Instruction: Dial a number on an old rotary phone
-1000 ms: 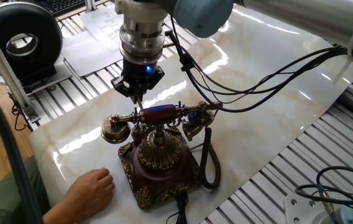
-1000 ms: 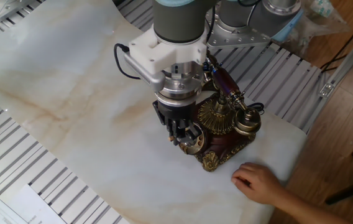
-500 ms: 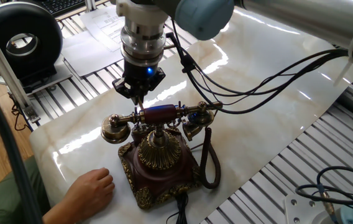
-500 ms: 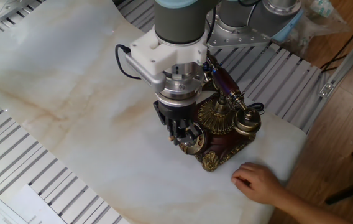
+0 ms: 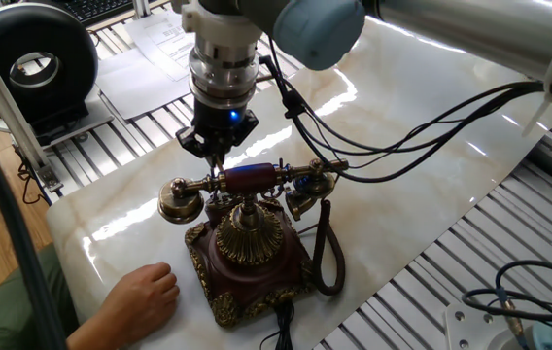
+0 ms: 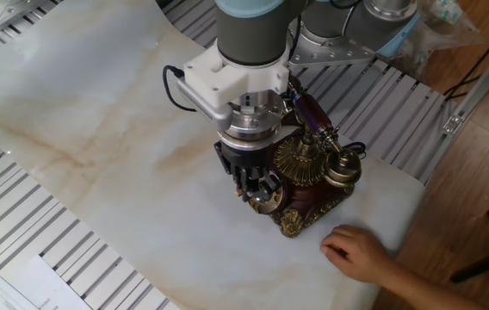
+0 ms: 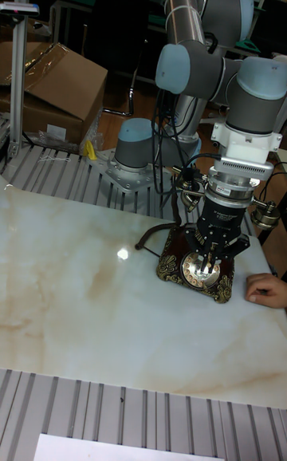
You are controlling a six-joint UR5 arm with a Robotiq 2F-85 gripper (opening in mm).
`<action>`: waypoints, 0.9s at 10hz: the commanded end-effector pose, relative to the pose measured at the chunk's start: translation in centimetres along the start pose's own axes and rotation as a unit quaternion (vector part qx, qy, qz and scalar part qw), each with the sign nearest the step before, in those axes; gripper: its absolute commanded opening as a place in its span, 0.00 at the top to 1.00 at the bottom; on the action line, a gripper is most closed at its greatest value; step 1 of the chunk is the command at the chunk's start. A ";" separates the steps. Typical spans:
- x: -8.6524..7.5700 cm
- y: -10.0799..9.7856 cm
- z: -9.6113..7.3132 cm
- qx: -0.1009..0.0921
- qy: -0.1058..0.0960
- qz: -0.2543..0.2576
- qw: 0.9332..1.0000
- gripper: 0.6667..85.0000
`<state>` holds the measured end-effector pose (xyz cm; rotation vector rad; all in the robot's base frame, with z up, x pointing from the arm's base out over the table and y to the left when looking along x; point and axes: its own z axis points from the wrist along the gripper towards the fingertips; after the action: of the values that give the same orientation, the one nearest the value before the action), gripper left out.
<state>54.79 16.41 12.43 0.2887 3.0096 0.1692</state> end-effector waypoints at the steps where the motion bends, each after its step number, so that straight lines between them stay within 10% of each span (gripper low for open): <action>1: -0.7 0.0 -1.0 -0.003 0.006 -0.003 1.000 0.99; 9: 0.6 0.0 -2.5 0.009 0.019 -0.035 0.999 0.99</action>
<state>55.07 15.67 14.05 0.1846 3.0445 0.1257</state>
